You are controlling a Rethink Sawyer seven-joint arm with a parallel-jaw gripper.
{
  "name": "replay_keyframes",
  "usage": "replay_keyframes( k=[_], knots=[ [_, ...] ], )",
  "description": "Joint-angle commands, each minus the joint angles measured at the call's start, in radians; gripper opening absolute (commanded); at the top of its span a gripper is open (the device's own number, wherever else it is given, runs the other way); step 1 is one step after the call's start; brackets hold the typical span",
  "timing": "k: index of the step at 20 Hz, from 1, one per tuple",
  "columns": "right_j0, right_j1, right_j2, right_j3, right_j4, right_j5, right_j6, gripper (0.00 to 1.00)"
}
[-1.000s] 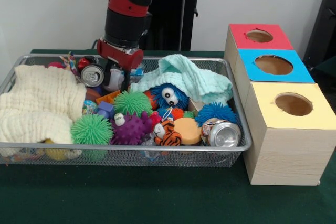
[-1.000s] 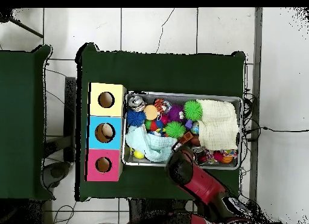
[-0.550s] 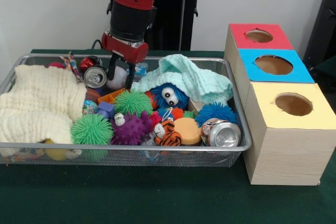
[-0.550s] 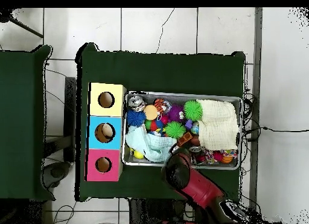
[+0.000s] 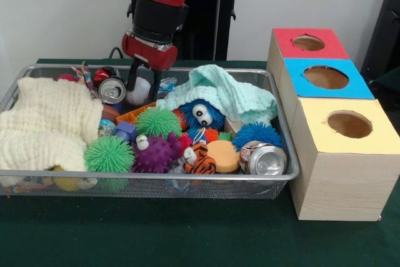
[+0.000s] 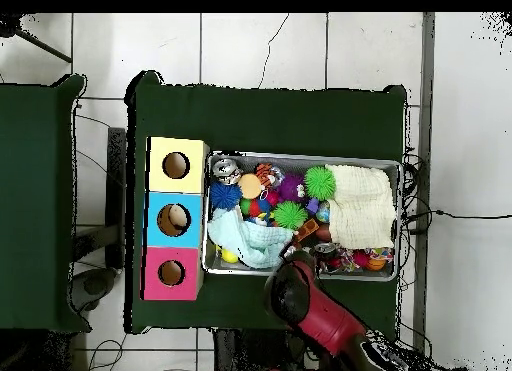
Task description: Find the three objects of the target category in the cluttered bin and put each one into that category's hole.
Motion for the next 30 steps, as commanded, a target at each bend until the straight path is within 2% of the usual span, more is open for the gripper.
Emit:
replay_keyframes(
  k=[1,24,30],
  knots=[
    [-0.028,0.095,0.082,0.122,0.006,0.024,0.303,1.00],
    [-0.023,0.184,0.103,0.081,0.018,-0.063,0.286,1.00],
    [0.016,0.186,0.089,0.094,0.053,-0.087,0.288,1.00]
  ],
)
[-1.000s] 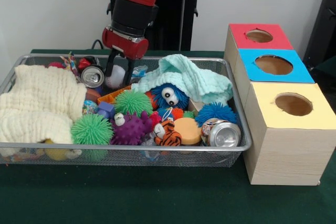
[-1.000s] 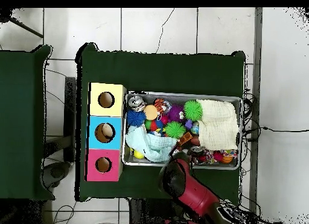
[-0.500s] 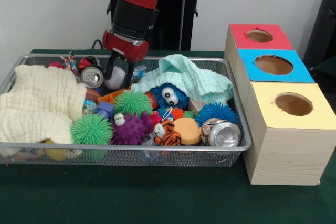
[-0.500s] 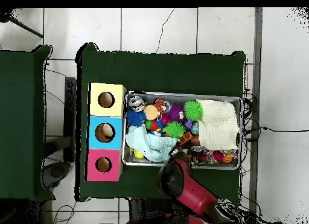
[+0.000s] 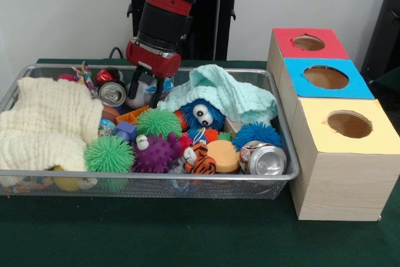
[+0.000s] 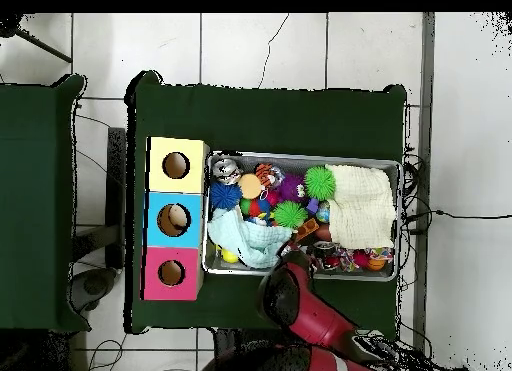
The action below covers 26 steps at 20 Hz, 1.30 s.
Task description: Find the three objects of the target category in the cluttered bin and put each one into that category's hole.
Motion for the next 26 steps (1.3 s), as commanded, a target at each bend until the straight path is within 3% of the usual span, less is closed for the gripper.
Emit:
replay_keyframes(
  k=[1,19,26],
  knots=[
    [0.025,0.115,0.062,0.085,0.059,0.092,0.289,1.00],
    [0.133,0.023,0.071,0.181,0.224,0.145,0.321,1.00],
    [0.129,-0.013,0.073,0.223,0.224,0.154,0.315,1.00]
  ],
)
